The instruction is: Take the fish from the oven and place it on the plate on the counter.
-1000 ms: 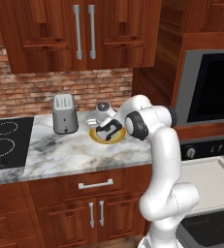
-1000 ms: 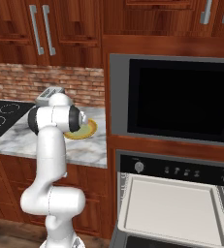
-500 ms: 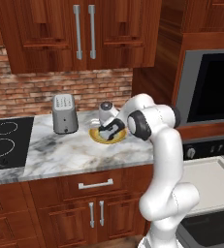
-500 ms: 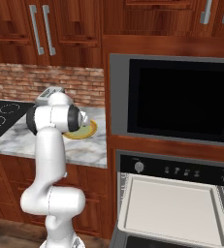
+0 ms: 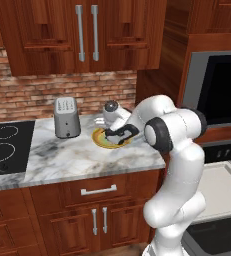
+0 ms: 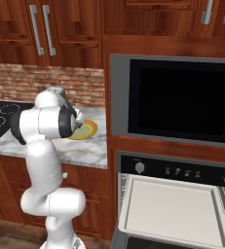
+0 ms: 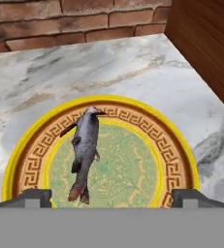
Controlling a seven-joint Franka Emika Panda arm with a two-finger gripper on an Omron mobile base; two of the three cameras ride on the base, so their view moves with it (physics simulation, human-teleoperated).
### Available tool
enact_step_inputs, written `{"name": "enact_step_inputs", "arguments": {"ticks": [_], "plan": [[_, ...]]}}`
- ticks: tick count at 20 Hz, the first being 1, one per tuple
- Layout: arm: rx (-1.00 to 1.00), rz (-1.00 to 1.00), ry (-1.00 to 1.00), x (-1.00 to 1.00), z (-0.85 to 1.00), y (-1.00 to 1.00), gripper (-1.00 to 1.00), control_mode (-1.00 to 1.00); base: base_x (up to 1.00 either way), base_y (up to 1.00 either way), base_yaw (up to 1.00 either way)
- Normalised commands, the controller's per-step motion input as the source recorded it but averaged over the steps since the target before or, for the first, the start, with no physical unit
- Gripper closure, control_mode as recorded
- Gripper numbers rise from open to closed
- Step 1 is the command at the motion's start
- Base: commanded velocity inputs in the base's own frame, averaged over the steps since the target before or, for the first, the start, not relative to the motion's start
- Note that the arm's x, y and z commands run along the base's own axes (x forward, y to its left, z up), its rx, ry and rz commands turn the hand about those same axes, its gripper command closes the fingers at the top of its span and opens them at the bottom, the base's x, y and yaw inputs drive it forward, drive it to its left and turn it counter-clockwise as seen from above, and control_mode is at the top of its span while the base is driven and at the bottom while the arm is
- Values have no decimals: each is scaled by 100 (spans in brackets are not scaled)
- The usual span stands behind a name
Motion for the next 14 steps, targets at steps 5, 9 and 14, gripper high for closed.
{"name": "enact_step_inputs", "arguments": {"ticks": [5, 9, 14], "plan": [[1, 0, -9, -100, 52, 0, -100, -100, 0, 0, 0], [2, 0, 0, -100, 83, -2, -100, -100, 0, 0, 0], [0, -2, 0, -100, 98, -16, -100, -100, 0, 0, 0]]}}
